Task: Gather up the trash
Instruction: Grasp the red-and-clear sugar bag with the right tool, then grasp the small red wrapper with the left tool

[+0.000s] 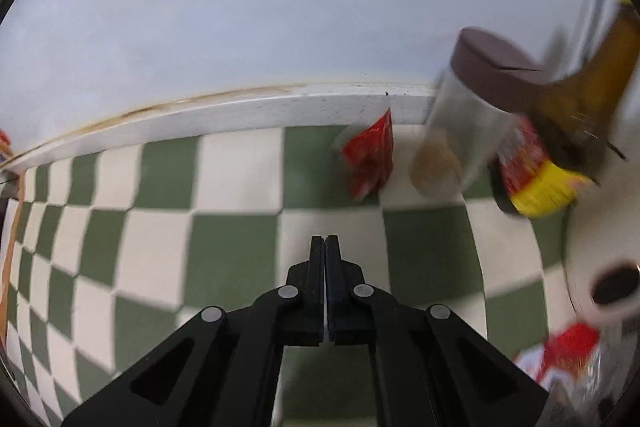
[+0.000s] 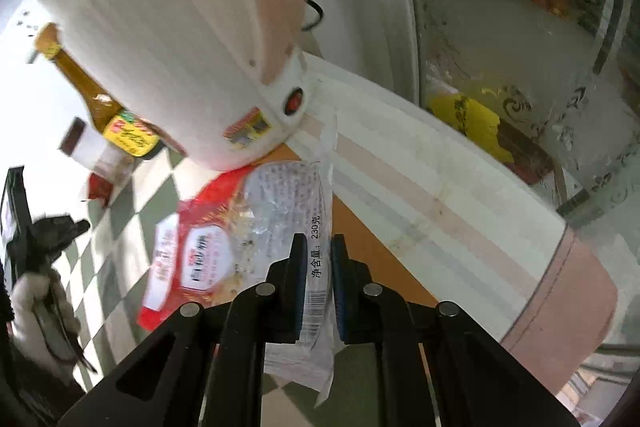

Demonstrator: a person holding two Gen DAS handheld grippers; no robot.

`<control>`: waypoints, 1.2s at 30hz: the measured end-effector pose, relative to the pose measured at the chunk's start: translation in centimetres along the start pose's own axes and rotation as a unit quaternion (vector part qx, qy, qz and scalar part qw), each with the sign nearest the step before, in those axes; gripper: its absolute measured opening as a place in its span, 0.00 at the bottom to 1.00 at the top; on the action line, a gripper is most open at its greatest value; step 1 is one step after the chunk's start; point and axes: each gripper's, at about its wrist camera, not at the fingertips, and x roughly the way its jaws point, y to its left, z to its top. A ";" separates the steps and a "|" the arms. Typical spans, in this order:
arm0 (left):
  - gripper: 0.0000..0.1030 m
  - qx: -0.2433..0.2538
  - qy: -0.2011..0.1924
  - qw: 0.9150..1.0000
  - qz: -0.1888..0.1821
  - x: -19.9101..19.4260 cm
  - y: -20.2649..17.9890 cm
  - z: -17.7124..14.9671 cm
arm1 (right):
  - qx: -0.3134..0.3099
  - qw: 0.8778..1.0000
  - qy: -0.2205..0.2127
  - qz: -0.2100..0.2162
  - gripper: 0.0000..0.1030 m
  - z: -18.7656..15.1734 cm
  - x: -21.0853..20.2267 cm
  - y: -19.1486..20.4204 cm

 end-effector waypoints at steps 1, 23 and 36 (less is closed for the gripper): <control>0.00 0.002 -0.006 1.000 0.001 -1.9 0.8 -0.9 | -0.005 1.000 -0.002 0.008 0.12 -0.2 -0.8 0.2; 0.04 -0.045 0.100 0.994 -0.005 -7.6 10.8 -16.9 | -0.093 0.990 0.094 -0.039 0.60 -6.4 -5.5 1.7; 0.60 -0.042 0.118 0.990 -0.070 4.2 5.2 -2.4 | -0.242 0.946 0.204 -0.070 0.73 -1.9 7.1 12.2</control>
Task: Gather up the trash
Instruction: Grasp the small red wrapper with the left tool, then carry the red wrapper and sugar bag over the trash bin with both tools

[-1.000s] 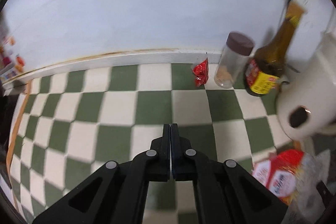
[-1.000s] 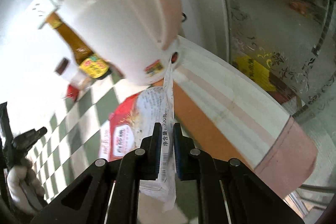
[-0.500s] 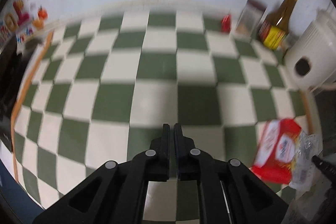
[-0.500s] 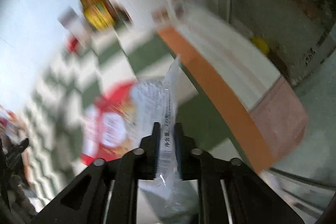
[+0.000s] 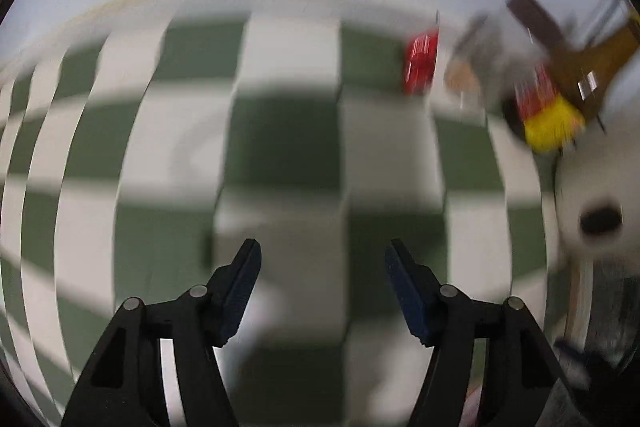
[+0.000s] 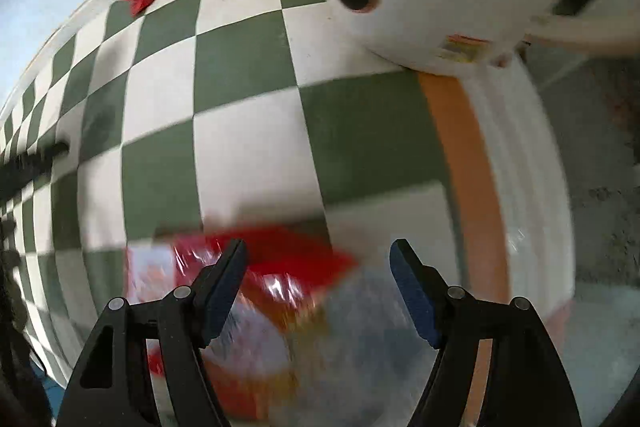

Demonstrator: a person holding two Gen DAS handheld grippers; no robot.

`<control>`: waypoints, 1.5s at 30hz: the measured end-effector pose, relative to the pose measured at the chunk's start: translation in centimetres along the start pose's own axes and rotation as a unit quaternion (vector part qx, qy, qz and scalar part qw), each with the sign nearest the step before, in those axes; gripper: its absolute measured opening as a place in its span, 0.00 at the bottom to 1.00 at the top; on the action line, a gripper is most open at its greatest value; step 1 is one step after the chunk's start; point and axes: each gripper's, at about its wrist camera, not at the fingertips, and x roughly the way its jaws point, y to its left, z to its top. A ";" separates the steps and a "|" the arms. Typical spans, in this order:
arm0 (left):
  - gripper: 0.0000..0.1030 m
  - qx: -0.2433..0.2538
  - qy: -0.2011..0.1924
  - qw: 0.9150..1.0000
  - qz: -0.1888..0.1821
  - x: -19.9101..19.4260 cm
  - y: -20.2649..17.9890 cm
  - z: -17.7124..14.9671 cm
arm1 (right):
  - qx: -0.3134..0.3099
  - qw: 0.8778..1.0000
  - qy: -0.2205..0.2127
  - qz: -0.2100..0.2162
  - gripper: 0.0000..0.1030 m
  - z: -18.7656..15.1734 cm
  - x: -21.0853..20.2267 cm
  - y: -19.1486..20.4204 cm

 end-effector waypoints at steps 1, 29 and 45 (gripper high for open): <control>0.60 0.010 -0.020 1.000 0.000 0.3 -1.0 1.8 | 0.001 1.000 -0.001 -0.001 0.73 0.5 0.3 0.1; 0.18 0.127 -0.102 0.984 0.075 -11.1 -5.9 -10.1 | 0.092 0.992 -0.048 0.075 0.88 -3.4 -5.9 -10.0; 0.18 0.145 0.021 0.988 0.042 -5.3 -8.3 -18.6 | 0.084 0.993 -0.046 0.071 0.68 -12.2 -2.4 -7.6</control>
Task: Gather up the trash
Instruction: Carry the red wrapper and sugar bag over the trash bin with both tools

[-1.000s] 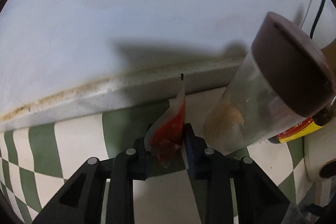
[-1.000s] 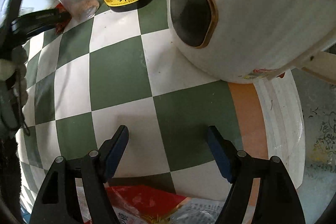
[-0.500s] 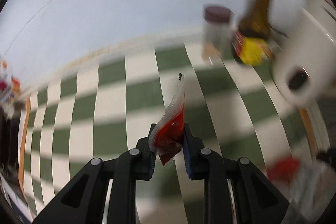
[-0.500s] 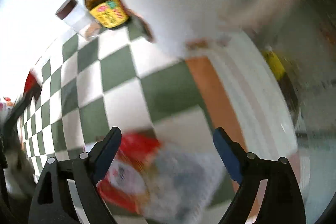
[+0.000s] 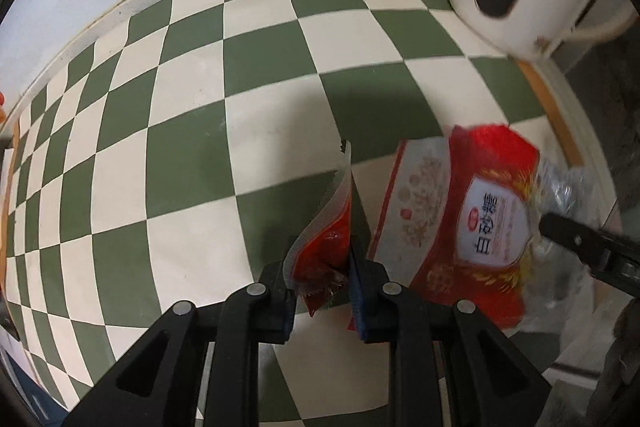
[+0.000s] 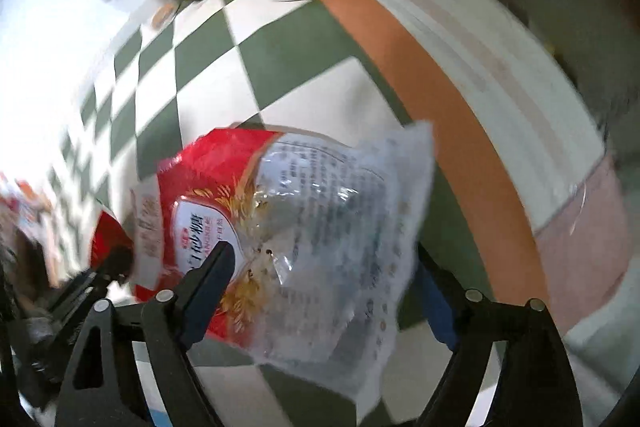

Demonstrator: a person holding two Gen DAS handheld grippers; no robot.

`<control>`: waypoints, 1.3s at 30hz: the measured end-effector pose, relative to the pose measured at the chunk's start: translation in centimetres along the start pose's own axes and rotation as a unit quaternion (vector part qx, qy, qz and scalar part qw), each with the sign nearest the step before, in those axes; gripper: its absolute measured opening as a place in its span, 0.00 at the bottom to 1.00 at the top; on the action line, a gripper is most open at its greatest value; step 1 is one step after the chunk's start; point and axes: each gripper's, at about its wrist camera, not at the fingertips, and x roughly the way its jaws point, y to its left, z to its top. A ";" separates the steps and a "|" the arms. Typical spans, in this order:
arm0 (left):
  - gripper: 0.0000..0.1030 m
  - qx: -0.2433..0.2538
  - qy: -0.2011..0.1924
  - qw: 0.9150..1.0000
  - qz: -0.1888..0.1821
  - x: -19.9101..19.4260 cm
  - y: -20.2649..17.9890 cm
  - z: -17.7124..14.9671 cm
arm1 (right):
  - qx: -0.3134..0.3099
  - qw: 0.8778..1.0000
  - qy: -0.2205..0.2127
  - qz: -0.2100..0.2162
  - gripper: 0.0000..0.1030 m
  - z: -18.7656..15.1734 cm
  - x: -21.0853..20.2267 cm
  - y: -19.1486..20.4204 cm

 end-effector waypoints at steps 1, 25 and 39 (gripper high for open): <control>0.18 0.002 -0.002 1.000 0.004 0.1 0.0 -0.2 | -0.022 0.999 -0.014 -0.029 0.55 -0.1 -0.1 0.7; 0.18 -0.022 -0.109 0.994 0.013 -18.1 10.1 -24.3 | -0.009 0.983 -0.180 0.045 0.06 -23.4 -20.7 4.0; 0.19 -0.072 0.123 0.989 -0.051 2.7 12.9 -44.6 | 0.020 0.999 0.023 -0.013 0.06 -46.0 0.7 1.1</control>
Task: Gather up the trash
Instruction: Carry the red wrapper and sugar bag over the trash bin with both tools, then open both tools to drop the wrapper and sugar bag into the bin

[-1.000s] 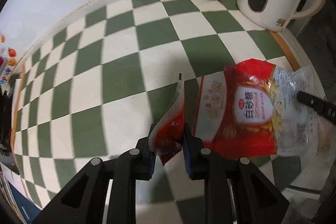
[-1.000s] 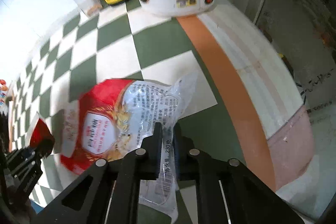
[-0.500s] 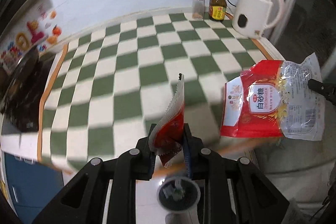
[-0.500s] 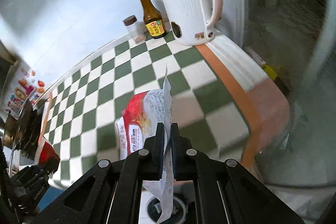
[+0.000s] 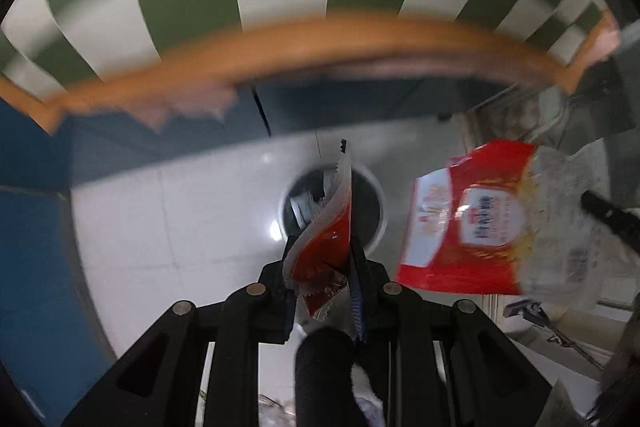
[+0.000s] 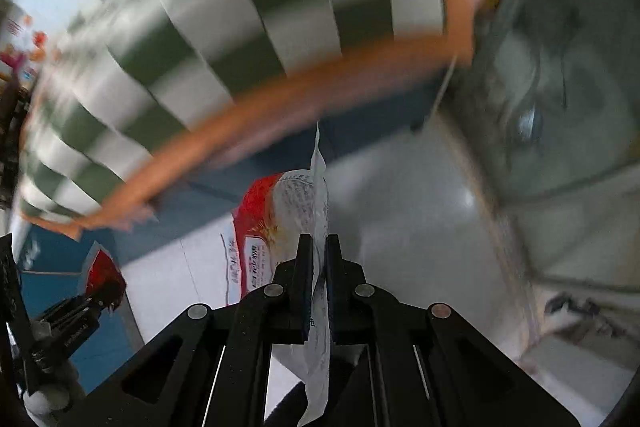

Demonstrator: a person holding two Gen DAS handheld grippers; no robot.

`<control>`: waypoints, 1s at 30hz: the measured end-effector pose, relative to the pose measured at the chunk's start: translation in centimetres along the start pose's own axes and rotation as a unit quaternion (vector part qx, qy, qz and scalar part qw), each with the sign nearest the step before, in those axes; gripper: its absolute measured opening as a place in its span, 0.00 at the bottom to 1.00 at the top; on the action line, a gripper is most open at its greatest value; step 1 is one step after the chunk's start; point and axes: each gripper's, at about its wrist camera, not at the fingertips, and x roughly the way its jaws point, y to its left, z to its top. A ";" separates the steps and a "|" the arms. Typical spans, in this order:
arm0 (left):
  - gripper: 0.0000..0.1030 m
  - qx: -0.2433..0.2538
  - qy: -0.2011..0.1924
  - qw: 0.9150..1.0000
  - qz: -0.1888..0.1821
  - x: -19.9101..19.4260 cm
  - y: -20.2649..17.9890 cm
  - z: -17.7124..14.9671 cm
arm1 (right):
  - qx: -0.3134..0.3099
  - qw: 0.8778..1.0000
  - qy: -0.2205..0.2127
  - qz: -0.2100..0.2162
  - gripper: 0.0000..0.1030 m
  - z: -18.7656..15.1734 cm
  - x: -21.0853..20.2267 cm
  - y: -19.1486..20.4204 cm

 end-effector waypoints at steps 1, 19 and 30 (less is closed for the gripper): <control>0.19 -0.003 0.008 1.000 -0.001 2.4 0.2 -0.1 | -0.001 1.000 0.009 -0.006 0.06 -0.7 3.0 0.0; 0.80 -0.035 0.072 0.997 0.017 32.3 1.2 0.3 | -0.059 0.993 0.095 -0.043 0.21 -5.0 36.5 0.9; 0.99 -0.060 0.007 0.994 0.088 23.7 2.3 -3.1 | -0.137 0.986 0.083 -0.033 1.00 -6.1 29.8 2.3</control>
